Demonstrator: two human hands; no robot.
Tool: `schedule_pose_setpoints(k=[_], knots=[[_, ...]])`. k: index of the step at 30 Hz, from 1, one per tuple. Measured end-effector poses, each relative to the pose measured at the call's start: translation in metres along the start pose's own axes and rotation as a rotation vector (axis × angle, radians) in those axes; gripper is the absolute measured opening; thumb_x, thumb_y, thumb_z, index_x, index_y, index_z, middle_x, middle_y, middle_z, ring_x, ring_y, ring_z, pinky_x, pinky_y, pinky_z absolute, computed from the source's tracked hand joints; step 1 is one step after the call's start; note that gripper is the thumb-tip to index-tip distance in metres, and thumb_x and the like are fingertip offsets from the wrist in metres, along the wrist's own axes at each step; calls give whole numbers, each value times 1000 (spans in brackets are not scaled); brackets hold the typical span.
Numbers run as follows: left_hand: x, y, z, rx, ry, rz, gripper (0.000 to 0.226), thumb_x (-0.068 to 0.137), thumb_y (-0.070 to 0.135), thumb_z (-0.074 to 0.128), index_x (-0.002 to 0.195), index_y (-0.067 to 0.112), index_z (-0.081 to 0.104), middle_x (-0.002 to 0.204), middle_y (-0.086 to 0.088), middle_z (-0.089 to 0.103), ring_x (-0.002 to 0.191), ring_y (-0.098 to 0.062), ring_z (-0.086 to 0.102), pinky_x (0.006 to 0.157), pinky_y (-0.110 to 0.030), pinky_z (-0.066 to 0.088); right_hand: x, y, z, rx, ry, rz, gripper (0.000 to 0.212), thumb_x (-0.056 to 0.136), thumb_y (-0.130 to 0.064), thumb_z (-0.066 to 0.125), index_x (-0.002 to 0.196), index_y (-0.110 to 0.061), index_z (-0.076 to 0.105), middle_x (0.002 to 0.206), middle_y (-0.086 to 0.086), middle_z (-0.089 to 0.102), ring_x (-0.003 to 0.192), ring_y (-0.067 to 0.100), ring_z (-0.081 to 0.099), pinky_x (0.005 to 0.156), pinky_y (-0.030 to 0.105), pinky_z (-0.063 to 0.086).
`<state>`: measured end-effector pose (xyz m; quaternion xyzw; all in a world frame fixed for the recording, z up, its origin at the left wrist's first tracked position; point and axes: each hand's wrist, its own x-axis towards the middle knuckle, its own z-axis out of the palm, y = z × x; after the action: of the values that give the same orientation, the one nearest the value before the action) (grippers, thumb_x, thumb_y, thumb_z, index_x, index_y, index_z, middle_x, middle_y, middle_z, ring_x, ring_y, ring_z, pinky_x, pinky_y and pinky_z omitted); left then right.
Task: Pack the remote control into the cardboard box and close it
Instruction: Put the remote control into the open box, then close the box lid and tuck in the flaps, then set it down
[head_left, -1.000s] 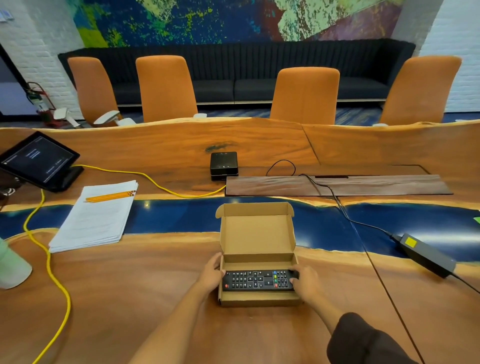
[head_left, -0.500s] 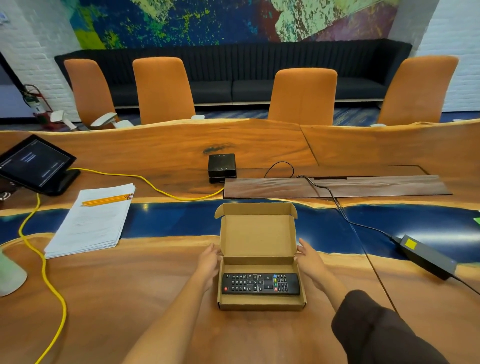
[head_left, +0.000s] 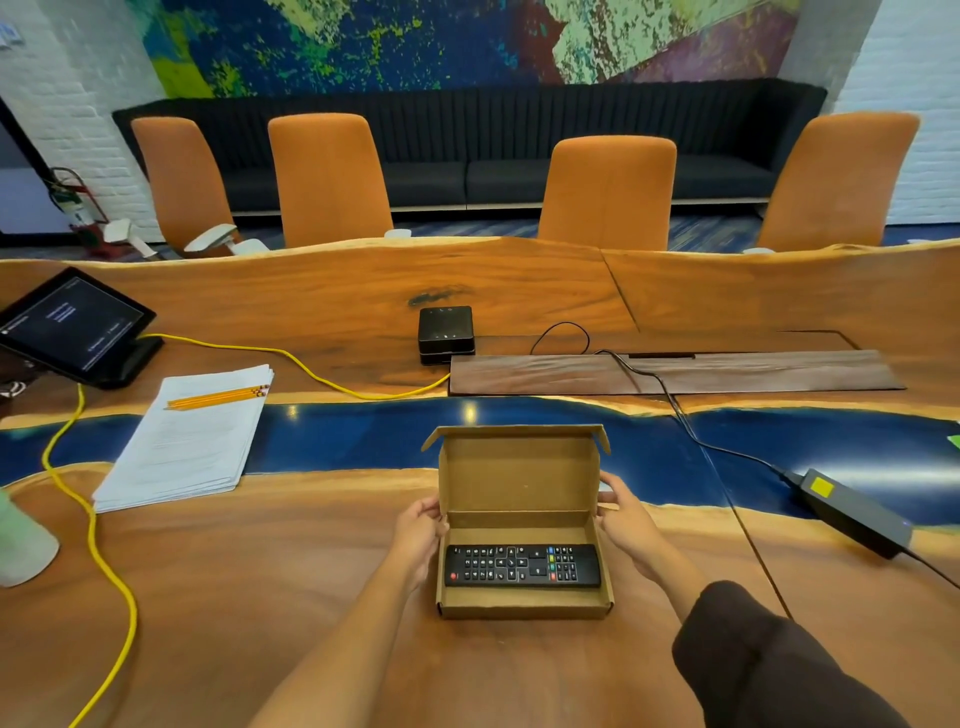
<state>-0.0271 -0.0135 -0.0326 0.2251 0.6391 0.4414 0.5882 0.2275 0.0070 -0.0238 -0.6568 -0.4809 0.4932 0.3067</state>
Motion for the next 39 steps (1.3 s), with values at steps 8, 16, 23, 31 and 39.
schedule_pose_setpoints(k=[8,16,23,31,39], knots=[[-11,-4,-3,33,-19,4,41,97,-8,25,128,3,50,95,-1,64,80,-12,60,73,-24,50,-12,7,-6,-125,-16,-136,51,93,6,41,135,-22,35,110,-3,47,93,10,47,52,2,48],[-16,-10,-21,28,-102,6,34,99,11,38,130,4,49,98,-7,64,106,-22,57,102,-35,41,-18,15,-11,-298,-50,-216,31,88,7,48,101,-21,51,86,-16,55,90,12,53,61,4,45],[-24,-8,-23,59,-256,20,41,100,18,33,140,11,37,143,-12,45,137,-23,37,114,-39,28,-15,14,-11,-379,-77,-216,32,90,2,46,106,-26,47,95,-10,56,94,11,52,66,10,38],[-24,-10,-25,58,-344,-2,40,99,32,32,136,19,37,144,-8,44,132,-21,39,108,-43,31,-18,11,-11,-419,-124,-183,32,91,1,47,119,-11,40,104,7,61,102,24,57,89,38,48],[-22,-9,-26,64,-397,-15,48,98,35,28,141,15,36,146,-10,42,128,-22,41,105,-42,32,-20,10,-14,-448,-141,-205,26,90,-5,54,113,-9,42,107,11,63,102,26,58,86,38,47]])
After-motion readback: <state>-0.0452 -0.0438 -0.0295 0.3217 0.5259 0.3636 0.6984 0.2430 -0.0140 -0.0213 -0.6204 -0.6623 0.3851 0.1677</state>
